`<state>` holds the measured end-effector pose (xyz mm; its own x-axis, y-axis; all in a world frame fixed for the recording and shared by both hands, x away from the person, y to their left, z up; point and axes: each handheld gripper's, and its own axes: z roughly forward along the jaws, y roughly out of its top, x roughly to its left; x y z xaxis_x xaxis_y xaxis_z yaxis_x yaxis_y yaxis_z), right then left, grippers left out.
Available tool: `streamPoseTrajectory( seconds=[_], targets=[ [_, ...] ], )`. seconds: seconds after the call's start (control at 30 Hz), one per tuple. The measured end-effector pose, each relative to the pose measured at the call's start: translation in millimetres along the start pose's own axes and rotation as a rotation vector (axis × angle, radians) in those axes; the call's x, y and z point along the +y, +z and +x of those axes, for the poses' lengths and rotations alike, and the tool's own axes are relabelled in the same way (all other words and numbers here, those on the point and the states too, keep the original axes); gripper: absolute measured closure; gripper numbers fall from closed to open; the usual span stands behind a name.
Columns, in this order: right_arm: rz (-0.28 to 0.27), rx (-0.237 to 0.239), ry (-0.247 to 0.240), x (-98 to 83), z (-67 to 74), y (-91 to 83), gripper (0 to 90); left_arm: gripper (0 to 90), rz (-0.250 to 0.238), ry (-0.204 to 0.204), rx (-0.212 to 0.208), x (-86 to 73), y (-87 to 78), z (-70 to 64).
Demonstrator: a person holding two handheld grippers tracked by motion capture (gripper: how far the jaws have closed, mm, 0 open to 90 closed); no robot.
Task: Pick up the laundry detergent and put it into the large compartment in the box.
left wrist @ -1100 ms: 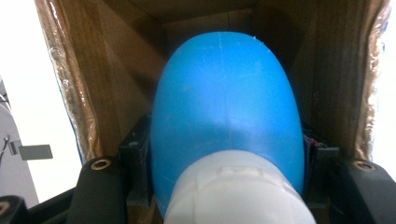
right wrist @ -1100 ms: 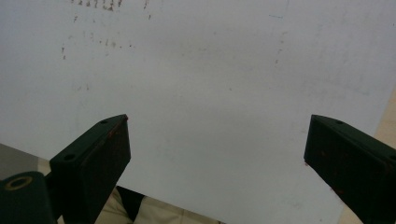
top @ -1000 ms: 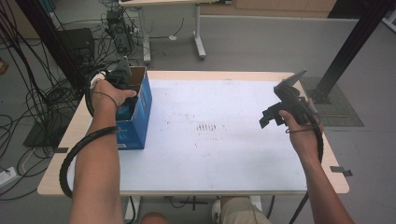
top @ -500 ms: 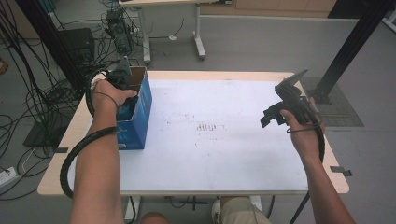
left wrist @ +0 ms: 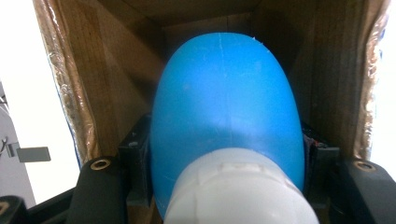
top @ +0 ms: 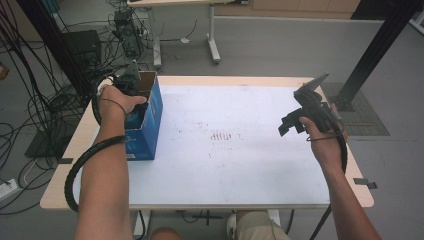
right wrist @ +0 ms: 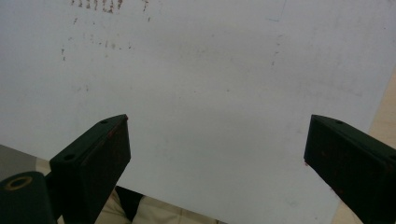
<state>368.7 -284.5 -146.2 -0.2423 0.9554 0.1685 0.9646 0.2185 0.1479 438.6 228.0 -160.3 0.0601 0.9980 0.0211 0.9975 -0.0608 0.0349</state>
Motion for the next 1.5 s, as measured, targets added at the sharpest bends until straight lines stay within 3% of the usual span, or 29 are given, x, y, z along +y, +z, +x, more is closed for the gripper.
streamPoseTrajectory(
  seconds=[1.5],
  targets=[
    [-0.006, -0.001, -0.005, 0.0, 2.0, -0.6, 7.1, 37.2, -0.009, -0.002, 0.000, -1.9, 0.3, 0.3]
  ],
)
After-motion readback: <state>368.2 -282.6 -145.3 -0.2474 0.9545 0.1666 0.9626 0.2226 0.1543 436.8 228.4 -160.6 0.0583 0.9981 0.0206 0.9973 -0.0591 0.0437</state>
